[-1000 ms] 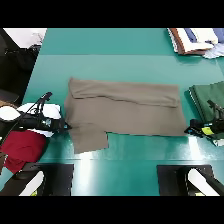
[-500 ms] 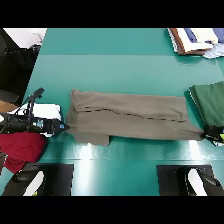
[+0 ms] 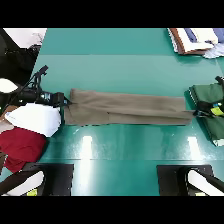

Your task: Fold the shirts.

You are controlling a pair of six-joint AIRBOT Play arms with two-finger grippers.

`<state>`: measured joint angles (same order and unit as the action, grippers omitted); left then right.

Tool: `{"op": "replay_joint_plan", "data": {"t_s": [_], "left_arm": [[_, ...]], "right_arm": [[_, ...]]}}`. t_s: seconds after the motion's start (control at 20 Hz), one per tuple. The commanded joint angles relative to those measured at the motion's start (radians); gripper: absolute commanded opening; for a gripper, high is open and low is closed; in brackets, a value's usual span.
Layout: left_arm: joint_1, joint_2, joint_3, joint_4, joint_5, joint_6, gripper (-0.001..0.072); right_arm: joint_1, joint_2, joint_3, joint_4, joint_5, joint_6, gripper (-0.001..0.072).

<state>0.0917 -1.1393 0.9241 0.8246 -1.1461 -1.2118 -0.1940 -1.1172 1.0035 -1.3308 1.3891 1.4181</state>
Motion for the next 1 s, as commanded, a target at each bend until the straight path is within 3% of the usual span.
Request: {"op": "replay_joint_plan", "data": {"t_s": [0.0,0.2,0.25,0.3,0.35,0.4,0.6,0.65,0.7,0.75,0.8,0.95], "left_arm": [[0.001,-0.175,0.112,-0.002,0.075,0.042,0.0025],[0.001,-0.253,0.166,-0.007,0.14,0.04,0.003],[0.001,-0.254,0.167,-0.007,0.146,0.04,0.0247],[0.001,-0.254,0.168,-0.011,0.157,0.03,0.0511],[0.002,-0.254,0.172,-0.018,0.159,0.022,0.0541],[0.002,-0.254,0.183,-0.018,0.15,0.022,0.0543],[0.001,-0.252,0.24,-0.019,0.016,0.023,0.0541],[0.001,-0.252,0.243,-0.019,-0.012,0.023,0.0441],[0.001,-0.252,0.243,-0.019,-0.036,0.024,0.023],[0.001,-0.252,0.243,-0.021,-0.054,0.038,0.0068],[0.001,-0.252,0.243,-0.022,-0.062,0.041,0.0026],[0.001,-0.252,0.243,-0.025,-0.07,0.041,0.0026]], "right_arm": [[0.071,-0.175,0.099,0.006,-0.067,0.048,0.0016],[0.084,-0.318,0.206,0.14,-0.09,0.048,0.0017],[0.084,-0.346,0.233,0.18,-0.113,0.047,0.0019],[0.084,-0.37,0.26,0.213,-0.136,0.047,0.0096],[0.084,-0.392,0.295,0.24,-0.157,0.047,0.0358],[0.084,-0.409,0.327,0.255,-0.16,0.046,0.052],[0.069,-0.405,0.366,0.258,-0.063,-0.038,0.053],[0.053,-0.389,0.339,0.258,-0.046,-0.053,0.053],[0.03,-0.372,0.302,0.258,-0.035,-0.067,0.053],[0.004,-0.356,0.264,0.258,-0.031,-0.083,0.053],[-0.03,-0.34,0.222,0.259,-0.025,-0.108,0.053],[-0.137,-0.34,0.13,0.267,-0.014,-0.144,0.0532]]}}
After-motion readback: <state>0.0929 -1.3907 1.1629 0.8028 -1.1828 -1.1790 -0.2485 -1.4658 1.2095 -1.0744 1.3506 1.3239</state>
